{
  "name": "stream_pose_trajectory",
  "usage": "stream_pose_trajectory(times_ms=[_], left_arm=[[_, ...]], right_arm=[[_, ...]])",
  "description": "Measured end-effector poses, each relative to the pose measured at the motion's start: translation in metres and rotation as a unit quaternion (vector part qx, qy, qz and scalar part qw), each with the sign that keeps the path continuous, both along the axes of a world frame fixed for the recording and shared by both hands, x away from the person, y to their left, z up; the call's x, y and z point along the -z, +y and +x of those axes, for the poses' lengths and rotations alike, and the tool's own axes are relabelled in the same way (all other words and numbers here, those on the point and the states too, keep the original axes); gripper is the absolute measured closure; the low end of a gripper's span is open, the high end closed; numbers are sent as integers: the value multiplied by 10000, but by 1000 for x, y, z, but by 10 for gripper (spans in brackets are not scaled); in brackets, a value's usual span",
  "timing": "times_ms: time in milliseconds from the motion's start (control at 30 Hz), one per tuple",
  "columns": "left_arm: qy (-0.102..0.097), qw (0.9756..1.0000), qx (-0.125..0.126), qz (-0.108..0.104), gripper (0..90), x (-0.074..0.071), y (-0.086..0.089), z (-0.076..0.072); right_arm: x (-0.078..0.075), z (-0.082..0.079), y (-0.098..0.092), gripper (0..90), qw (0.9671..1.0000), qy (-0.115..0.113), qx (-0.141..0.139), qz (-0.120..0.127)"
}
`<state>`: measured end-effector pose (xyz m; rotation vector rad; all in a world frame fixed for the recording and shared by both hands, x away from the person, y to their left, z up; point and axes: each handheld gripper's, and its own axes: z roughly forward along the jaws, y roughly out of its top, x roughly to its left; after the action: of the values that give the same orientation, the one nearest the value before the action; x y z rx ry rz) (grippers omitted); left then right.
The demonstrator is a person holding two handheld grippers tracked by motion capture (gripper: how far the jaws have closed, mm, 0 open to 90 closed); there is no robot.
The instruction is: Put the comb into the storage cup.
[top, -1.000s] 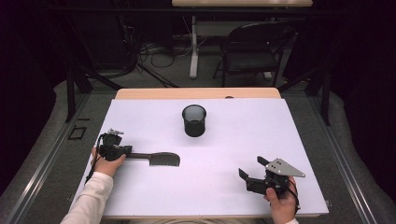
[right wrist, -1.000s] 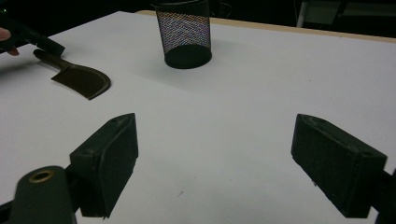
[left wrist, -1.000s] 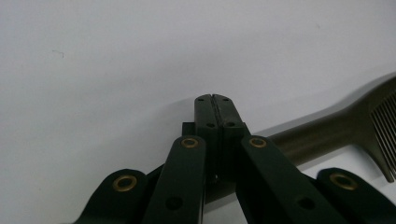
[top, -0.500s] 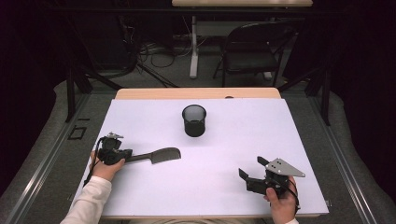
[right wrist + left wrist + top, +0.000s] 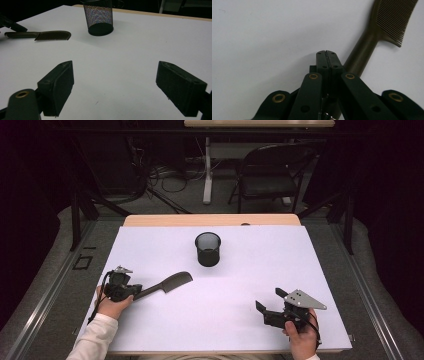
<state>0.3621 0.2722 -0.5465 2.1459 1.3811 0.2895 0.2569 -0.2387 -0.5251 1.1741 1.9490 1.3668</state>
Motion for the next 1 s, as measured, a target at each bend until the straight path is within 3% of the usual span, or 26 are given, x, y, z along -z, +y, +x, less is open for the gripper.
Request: stream_pose_trajectory(times_ms=[700, 1000], left_arm=[[-42, 9997, 253, 21, 900, -1, -6, -15], [-55, 9997, 234, 30, 900, -1, -7, -16]], right_arm=[[-1, -1, -2, 147, 10000, -2, 0, -5], [-1, -1, -2, 147, 10000, 17, -15, 6]])
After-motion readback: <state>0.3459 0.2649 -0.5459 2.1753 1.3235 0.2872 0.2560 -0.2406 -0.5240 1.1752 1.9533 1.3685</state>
